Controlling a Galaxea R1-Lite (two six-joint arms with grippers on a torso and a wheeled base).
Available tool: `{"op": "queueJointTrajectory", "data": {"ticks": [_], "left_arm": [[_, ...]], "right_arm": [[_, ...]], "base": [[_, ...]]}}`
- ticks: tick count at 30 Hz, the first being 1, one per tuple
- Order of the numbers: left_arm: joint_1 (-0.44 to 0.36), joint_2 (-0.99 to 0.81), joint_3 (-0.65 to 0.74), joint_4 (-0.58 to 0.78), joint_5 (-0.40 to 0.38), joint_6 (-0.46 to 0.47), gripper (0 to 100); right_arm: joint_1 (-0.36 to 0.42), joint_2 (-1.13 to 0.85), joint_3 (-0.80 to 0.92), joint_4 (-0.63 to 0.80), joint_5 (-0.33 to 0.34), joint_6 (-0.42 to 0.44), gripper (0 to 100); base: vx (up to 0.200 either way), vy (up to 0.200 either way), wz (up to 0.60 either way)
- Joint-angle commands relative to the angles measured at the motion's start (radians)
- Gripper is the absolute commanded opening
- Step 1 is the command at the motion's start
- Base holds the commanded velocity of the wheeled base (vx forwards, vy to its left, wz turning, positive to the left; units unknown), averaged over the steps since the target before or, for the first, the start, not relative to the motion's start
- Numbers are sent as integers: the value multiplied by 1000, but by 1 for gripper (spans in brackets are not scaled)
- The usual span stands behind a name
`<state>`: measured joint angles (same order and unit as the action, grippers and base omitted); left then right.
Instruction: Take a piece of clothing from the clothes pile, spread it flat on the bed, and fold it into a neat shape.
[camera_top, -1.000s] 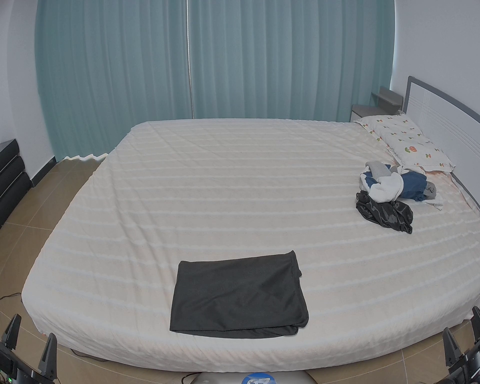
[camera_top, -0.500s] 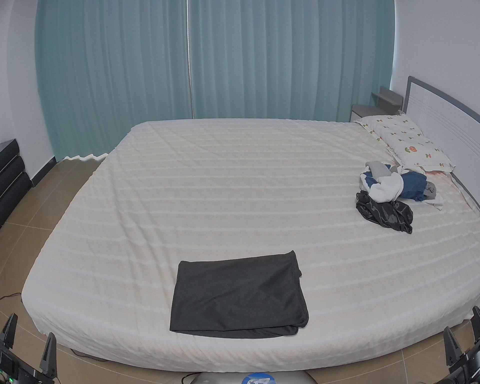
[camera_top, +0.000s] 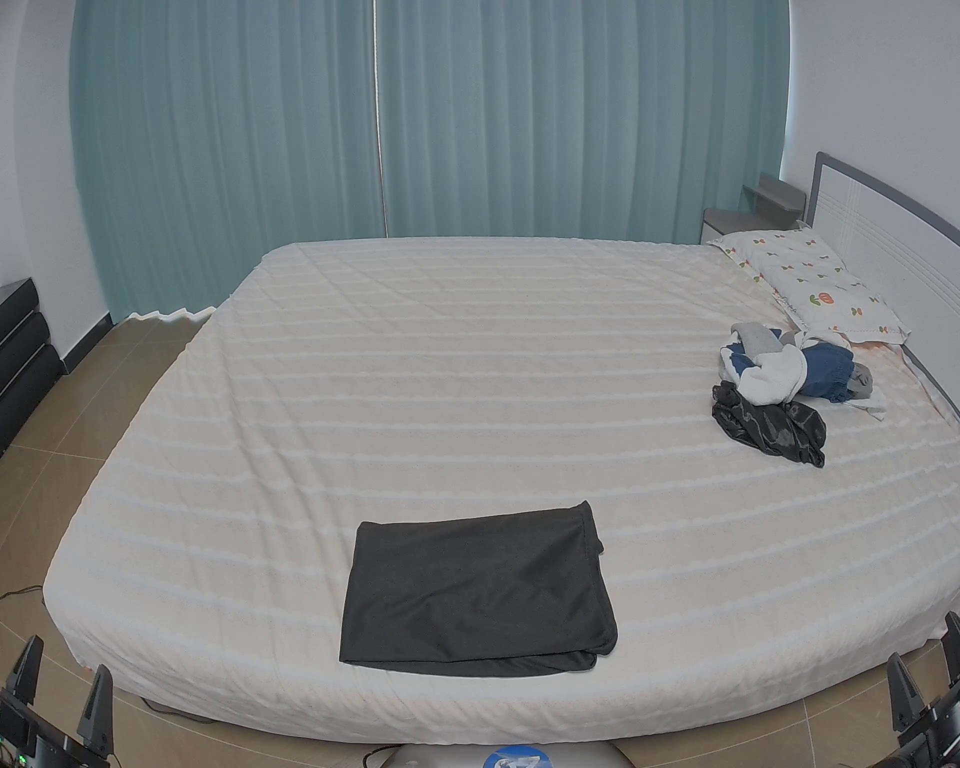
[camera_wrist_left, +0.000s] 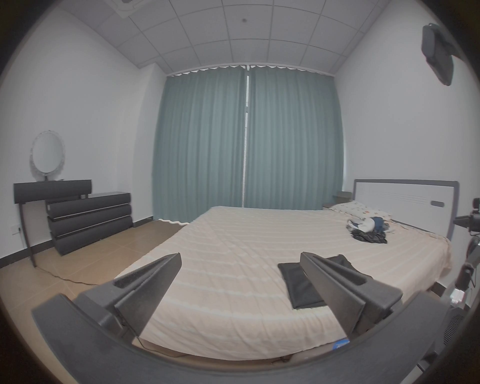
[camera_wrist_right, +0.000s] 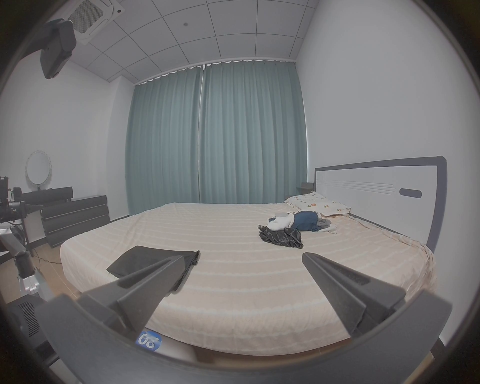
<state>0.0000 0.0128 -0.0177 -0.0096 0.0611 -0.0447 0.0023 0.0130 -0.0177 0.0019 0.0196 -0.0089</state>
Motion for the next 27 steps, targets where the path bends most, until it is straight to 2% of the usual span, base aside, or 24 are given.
{"op": "queueJointTrajectory", "data": {"ticks": [1,27], "left_arm": [[2,-13,18,13,-7,23,100],[2,-13,18,14,-12,32,100]], "right_arm": [[1,-13,18,0,2,0,100],[1,-13,18,1,0,0,100]], "base": [[0,0,0],[0,0,0]]}}
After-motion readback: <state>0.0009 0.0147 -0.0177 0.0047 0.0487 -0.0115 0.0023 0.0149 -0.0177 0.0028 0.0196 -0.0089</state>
